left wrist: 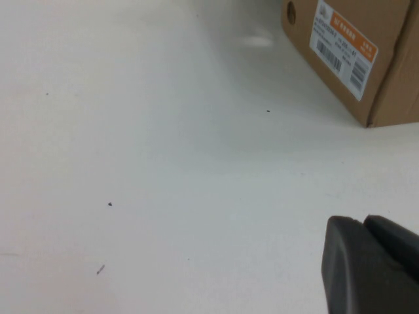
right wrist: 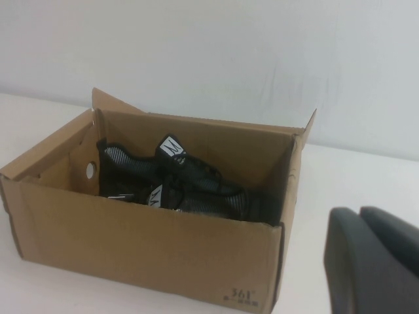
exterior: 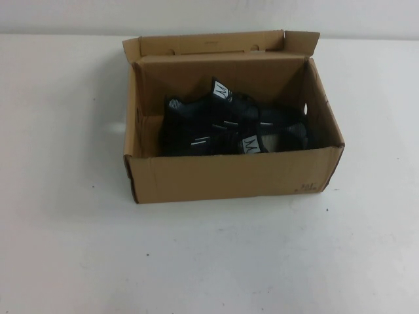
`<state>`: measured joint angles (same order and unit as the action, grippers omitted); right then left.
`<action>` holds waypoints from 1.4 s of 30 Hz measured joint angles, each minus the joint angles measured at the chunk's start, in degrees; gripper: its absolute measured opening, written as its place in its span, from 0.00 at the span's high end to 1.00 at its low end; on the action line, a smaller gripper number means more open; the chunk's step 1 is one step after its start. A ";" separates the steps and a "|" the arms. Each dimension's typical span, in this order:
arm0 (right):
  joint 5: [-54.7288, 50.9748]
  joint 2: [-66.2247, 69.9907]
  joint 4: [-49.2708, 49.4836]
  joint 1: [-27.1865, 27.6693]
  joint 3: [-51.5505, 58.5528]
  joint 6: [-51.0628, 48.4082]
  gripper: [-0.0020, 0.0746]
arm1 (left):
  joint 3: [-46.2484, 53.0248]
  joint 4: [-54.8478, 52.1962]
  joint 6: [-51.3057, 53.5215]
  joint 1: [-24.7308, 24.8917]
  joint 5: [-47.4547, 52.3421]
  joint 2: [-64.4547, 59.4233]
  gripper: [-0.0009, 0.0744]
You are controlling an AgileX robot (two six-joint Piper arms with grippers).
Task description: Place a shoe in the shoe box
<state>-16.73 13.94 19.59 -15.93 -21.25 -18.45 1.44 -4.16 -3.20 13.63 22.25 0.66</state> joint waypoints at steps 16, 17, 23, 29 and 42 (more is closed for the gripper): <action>0.00 -1.61 -0.74 7.19 2.80 -0.10 0.99 | 0.00 0.00 0.00 0.00 0.00 0.00 0.99; 0.00 -2.39 -0.74 8.09 3.60 0.00 0.99 | 0.00 0.00 0.00 0.00 0.00 0.00 0.99; 0.11 -10.27 -2.20 10.59 12.22 0.00 0.99 | 0.00 0.00 0.00 0.00 0.00 0.00 0.99; 0.20 -14.40 -3.15 12.07 21.46 0.00 0.99 | 0.00 0.00 0.00 0.00 0.03 0.00 0.99; -2.97 -14.40 -11.62 13.23 22.72 13.30 0.99 | 0.00 0.00 0.11 0.00 0.12 0.00 0.99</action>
<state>-19.70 -0.46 7.97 -2.70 1.47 -5.14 1.44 -4.16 -3.09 13.63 22.38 0.66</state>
